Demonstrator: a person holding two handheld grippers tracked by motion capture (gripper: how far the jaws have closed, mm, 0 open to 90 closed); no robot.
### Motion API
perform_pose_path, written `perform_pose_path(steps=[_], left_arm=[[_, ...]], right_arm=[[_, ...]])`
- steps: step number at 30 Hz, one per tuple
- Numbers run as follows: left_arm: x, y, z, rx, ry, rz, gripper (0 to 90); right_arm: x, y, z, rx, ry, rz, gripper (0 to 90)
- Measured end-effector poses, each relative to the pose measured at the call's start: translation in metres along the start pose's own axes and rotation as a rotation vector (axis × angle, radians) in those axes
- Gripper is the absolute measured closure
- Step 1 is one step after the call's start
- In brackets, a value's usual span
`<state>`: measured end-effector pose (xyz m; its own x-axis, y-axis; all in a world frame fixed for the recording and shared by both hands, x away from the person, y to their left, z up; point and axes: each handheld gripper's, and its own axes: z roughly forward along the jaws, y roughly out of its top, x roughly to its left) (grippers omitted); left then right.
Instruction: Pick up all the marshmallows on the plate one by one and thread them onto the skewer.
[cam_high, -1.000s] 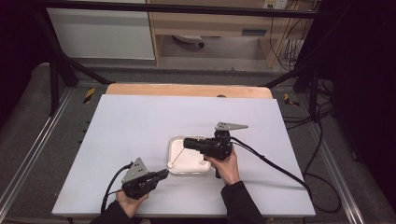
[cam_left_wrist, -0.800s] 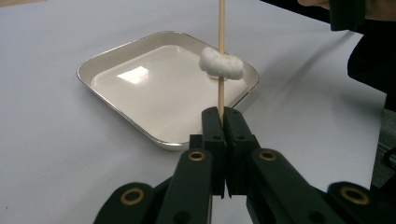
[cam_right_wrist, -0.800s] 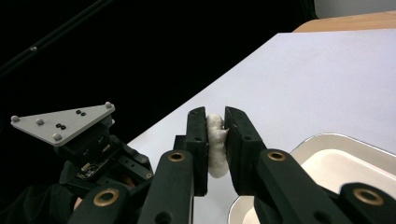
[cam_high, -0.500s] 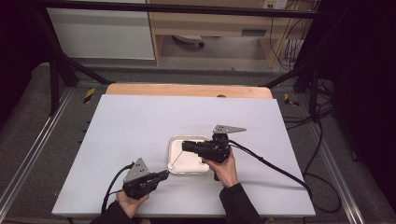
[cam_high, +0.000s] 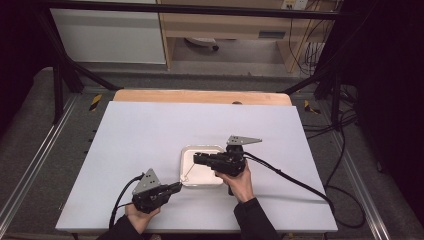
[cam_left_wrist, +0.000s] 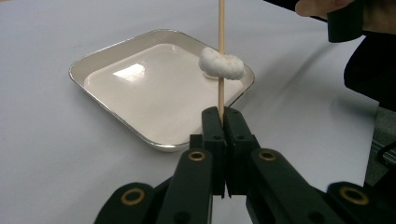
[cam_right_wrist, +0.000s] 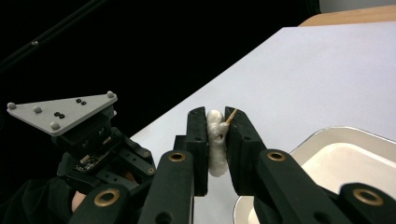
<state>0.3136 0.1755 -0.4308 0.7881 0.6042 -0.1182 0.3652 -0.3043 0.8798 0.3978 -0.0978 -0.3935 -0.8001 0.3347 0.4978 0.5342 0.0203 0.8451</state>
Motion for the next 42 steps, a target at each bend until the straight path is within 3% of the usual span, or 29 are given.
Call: perform_pose_path(steps=[14,18,20,23,31,34,38,42], left_arm=[[-0.002,0.000,0.006,0.019,-0.003,0.002,88.8],[-0.002,0.002,0.006,-0.008,-0.015,-0.006,88.8],[-0.003,0.006,0.007,-0.012,-0.007,-0.010,88.8],[-0.001,0.006,0.009,-0.011,-0.008,-0.013,88.8],[-0.001,0.004,0.011,0.015,-0.003,-0.009,88.7],[0.000,0.004,0.010,0.002,-0.012,-0.015,88.6],[-0.001,0.004,0.010,0.000,-0.011,-0.014,88.6],[0.000,0.004,0.009,-0.004,-0.006,-0.012,88.6]], right_arm=[[0.002,-0.006,0.002,0.011,-0.018,-0.018,79.3],[0.002,-0.010,0.005,0.035,-0.009,-0.009,79.0],[0.001,-0.015,0.011,0.084,0.017,0.005,78.3],[0.002,-0.017,0.012,0.070,0.011,-0.010,78.2],[0.002,-0.021,0.014,0.101,0.001,-0.005,75.4],[0.003,-0.020,0.013,0.109,0.007,-0.009,68.4],[0.005,-0.016,0.008,0.107,-0.002,-0.044,51.2],[0.007,-0.014,0.005,0.108,-0.015,-0.074,42.4]])
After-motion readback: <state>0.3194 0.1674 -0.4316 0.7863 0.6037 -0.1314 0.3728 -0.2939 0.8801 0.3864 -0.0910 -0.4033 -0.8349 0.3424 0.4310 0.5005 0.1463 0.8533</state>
